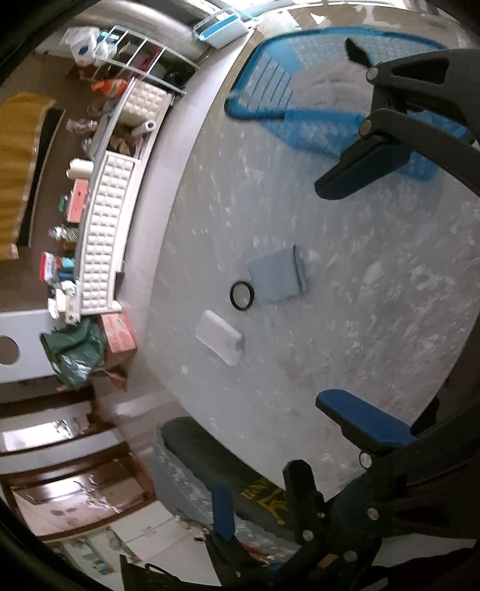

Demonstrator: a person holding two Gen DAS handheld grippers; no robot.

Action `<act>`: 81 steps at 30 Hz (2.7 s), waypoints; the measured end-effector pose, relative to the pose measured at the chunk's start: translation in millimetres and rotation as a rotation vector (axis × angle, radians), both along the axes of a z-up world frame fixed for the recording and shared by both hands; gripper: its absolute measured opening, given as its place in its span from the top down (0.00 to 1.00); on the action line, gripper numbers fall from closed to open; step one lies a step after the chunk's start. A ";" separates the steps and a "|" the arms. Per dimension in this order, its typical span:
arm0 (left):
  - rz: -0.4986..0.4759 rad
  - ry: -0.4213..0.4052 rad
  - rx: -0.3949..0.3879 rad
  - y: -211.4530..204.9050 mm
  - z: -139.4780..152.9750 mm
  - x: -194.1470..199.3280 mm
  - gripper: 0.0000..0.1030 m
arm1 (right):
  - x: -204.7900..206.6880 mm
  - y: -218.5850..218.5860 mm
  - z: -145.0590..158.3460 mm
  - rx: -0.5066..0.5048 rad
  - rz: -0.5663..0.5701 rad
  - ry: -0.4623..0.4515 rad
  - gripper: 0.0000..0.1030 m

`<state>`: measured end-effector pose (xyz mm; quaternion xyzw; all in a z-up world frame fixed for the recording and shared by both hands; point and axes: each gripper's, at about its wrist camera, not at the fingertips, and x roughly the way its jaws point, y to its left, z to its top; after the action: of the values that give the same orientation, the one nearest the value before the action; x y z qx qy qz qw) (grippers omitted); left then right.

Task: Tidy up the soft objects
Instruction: 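Move the right gripper to the light blue folded cloth on the table, then grasp the light blue cloth edge with the right gripper, then carry the light blue cloth over the basket with the right gripper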

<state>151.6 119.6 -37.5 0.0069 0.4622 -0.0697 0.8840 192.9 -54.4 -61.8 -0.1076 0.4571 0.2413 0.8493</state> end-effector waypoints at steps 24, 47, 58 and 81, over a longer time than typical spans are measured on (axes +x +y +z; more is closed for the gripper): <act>0.076 0.189 -0.034 57.1 -107.3 72.7 0.00 | 68.9 54.1 -108.0 -0.114 0.009 0.158 0.06; 0.094 0.237 -0.108 70.3 -124.3 73.8 0.00 | 79.7 46.6 -140.6 -0.186 0.031 0.182 0.56; 0.091 0.232 -0.124 69.7 -121.9 73.0 0.00 | 68.3 51.7 -137.0 -0.212 0.049 0.172 0.94; 0.056 0.113 -0.185 24.4 -52.7 41.3 0.00 | 30.5 11.1 -52.7 -0.041 0.002 0.154 0.96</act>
<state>192.9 144.0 -90.3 -0.0915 0.5028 -0.0874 0.8551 223.3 -43.4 -114.5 -0.1066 0.5257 0.2400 0.8091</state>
